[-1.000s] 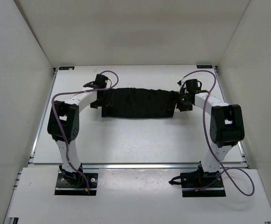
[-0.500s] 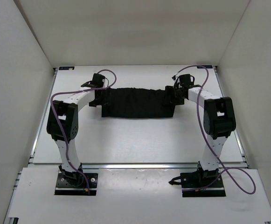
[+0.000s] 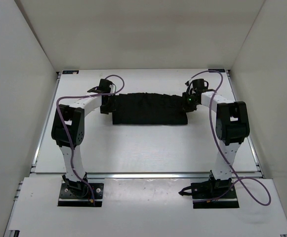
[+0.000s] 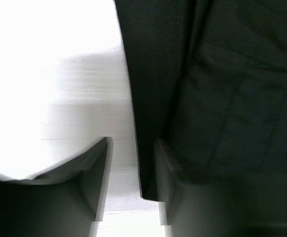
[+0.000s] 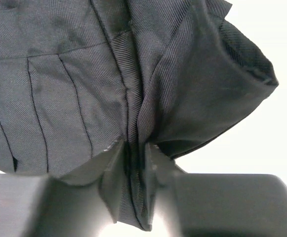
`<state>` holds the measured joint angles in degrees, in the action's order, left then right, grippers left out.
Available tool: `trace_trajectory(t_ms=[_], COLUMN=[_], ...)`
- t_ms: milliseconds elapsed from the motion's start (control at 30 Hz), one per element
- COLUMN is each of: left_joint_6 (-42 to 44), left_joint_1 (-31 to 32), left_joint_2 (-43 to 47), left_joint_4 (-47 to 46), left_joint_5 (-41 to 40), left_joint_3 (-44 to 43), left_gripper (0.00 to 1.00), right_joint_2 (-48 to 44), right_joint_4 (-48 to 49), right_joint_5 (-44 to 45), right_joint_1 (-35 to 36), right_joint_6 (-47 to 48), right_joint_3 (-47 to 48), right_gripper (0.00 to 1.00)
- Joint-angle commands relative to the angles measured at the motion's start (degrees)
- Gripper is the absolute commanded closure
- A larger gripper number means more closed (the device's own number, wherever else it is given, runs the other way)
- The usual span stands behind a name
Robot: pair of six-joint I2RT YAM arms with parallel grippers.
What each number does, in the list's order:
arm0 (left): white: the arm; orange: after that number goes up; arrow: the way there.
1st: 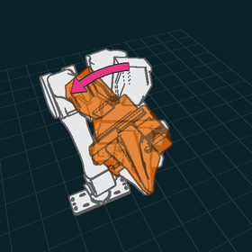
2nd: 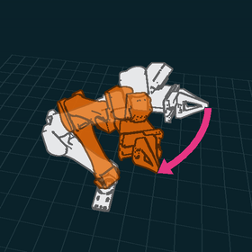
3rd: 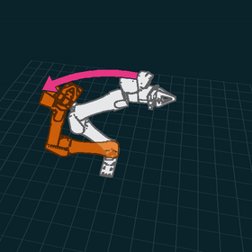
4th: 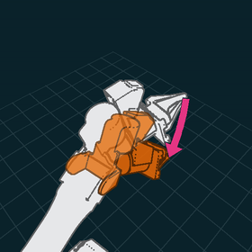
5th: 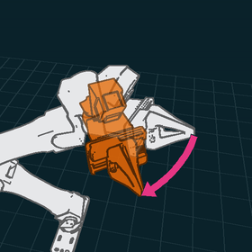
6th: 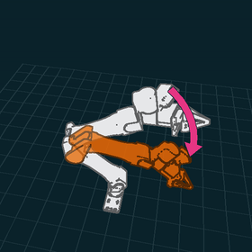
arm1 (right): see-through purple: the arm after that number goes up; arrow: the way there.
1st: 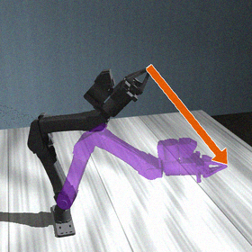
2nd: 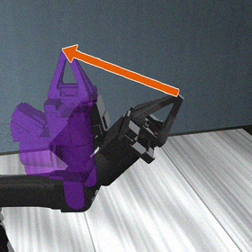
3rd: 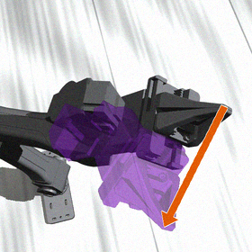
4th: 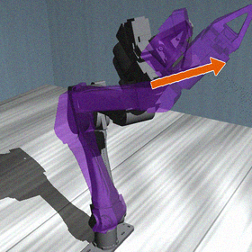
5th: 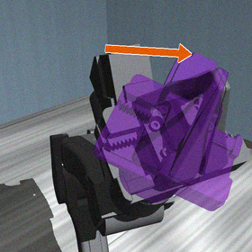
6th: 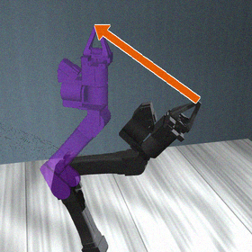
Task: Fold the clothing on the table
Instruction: Fold the skirt
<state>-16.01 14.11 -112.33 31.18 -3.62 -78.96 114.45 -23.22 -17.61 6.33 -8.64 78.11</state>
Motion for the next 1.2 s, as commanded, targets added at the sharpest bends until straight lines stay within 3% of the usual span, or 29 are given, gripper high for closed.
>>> trace_trajectory(t_ms=[0, 33, 167, 200, 233, 300, 333, 367, 433, 500, 567, 700, 867, 1167], left_joint_6=[-0.3, -0.4, -0.2, 0.0, 0.0, -0.1, 0.0, 0.0, 0.3, 0.8, 0.7, 0.5, 0.4, 0.5], left_joint_1=[0.3, 0.2, 1.3, 1.5, 2.1, 2.2, 2.2, 2.2, 1.9, 1.9, 1.4, 1.6, 2.5, 2.8], left_joint_2=[0.2, 0.0, -0.2, -0.2, 0.1, 0.4, 0.4, 0.9, 1.0, 1.3, 1.4, 1.5, 1.7, 1.0], left_joint_4=[-0.9, -0.8, 0.2, -0.1, -0.1, -0.2, -0.6, -0.5, -0.4, -0.7, -0.8, -1.1, -1.4, -1.3], left_joint_5=[1.2, 1.2, 0.9, 0.7, 0.7, 1.0, 1.2, 1.3, 1.0, 1.2, 1.4, 1.3, 2.0, 2.9], left_joint_3=[-0.4, -0.4, 0.3, 0.9, 1.3, 2.0, 2.4, 2.6, 3.0, 3.4, 3.4, 3.7, 4.0, 3.4], left_gripper=[0.53, 0.63, 0.84, 0.84, 0.84, 0.82, 0.81, 0.76, 0.66, 0.54, 0.5, 0.53, 0.58, 0.56], right_joint_2=[0.1, 0.2, -0.7, -1.4, -1.8, -2.8, -4.0, -4.2, -5.2, -5.4, -5.1, -5.0, -9.9, -15.2], right_joint_4=[0.0, -0.1, -0.9, -0.9, -0.9, -1.4, -1.6, -1.2, -1.6, -1.2, -1.8, -4.1, -2.5, -1.7], right_joint_5=[0.6, 1.0, 1.5, 2.0, 1.8, 3.1, 3.2, 2.8, 2.9, 3.5, 3.5, 5.1, 0.3, -3.9], right_joint_1=[-0.3, -0.3, -0.9, -0.7, -1.0, -1.4, -1.5, -1.5, -1.9, -1.9, -1.9, -1.4, -2.8, -5.8], right_joint_6=[1.0, 1.0, 0.7, 0.4, 0.6, 0.1, -0.3, -0.1, -0.1, -0.2, -0.3, -0.8, -3.7, -6.3], right_joint_3=[1.3, 0.7, -0.7, -1.5, -2.2, -3.5, -4.3, -4.7, -5.3, -5.7, -5.8, -5.0, -6.8, -9.2], right_gripper=[0.9, 0.93, 0.99, 0.98, 0.91, 0.72, 0.57, 0.45, 0.35, 0.31, 0.31, 0.31, 0.3, 0.23])
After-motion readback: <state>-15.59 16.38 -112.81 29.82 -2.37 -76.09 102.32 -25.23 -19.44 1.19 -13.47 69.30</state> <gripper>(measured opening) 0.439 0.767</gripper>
